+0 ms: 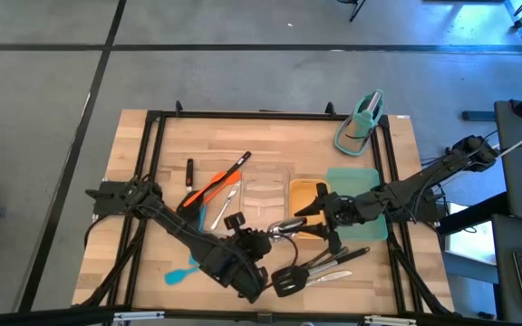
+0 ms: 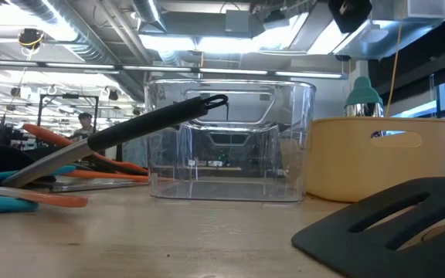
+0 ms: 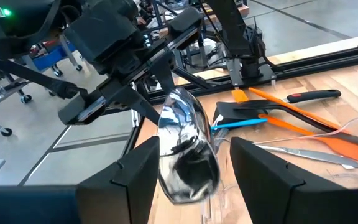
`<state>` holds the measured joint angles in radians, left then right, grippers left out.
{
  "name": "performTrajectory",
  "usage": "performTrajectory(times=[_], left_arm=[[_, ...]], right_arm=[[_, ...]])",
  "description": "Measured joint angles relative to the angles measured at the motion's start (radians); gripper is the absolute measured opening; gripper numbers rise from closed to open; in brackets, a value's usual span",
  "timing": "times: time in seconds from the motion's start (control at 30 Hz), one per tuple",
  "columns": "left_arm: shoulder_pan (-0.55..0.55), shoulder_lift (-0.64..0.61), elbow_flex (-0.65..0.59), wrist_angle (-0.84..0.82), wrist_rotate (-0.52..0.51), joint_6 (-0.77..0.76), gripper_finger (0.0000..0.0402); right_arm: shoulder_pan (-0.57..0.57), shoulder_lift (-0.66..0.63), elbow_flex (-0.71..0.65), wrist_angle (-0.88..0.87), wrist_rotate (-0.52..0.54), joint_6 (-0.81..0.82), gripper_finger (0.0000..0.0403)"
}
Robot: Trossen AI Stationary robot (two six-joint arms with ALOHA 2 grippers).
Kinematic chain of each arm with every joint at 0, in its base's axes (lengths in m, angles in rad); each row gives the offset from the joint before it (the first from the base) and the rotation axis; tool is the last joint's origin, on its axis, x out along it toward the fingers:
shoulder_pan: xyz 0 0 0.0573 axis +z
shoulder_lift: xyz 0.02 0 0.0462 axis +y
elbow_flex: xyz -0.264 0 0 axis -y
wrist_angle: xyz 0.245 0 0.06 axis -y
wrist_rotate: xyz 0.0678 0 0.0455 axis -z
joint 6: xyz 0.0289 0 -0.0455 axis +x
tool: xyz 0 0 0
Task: Pick & Place Kitchen Items
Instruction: Put the ice shovel into the green bin
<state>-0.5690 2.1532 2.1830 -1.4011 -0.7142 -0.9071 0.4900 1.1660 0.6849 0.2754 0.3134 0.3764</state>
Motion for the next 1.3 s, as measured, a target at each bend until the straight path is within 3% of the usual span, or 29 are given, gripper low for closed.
performTrajectory(times=[0.47, 0.6, 0.73, 0.9, 1.13, 1.3], left_arm=[[0.059, 0.0, 0.0, 0.068, 0.025, 0.135, 0.0068], [0.061, 0.0, 0.0, 0.068, 0.035, 0.136, 0.0068], [0.063, 0.0, 0.0, 0.07, 0.042, 0.136, 0.0068], [0.061, 0.0, 0.0, 0.076, 0.048, 0.126, 0.0068], [0.053, -0.002, 0.009, 0.074, 0.077, 0.111, 0.0074], [0.022, 0.001, 0.052, 0.014, 0.137, 0.106, 0.0159]], right_arm=[[-0.014, 0.001, 0.0, -0.034, 0.009, 0.048, 0.0202], [-0.015, 0.001, 0.0, -0.089, 0.057, 0.094, 0.0196], [-0.027, 0.001, 0.0, -0.104, 0.058, 0.132, 0.0144], [-0.035, 0.002, 0.0, -0.104, 0.025, 0.139, 0.0026], [-0.039, 0.002, 0.0, -0.11, 0.006, 0.145, 0.0016], [-0.038, 0.001, 0.0, -0.113, -0.045, 0.152, 0.0016]])
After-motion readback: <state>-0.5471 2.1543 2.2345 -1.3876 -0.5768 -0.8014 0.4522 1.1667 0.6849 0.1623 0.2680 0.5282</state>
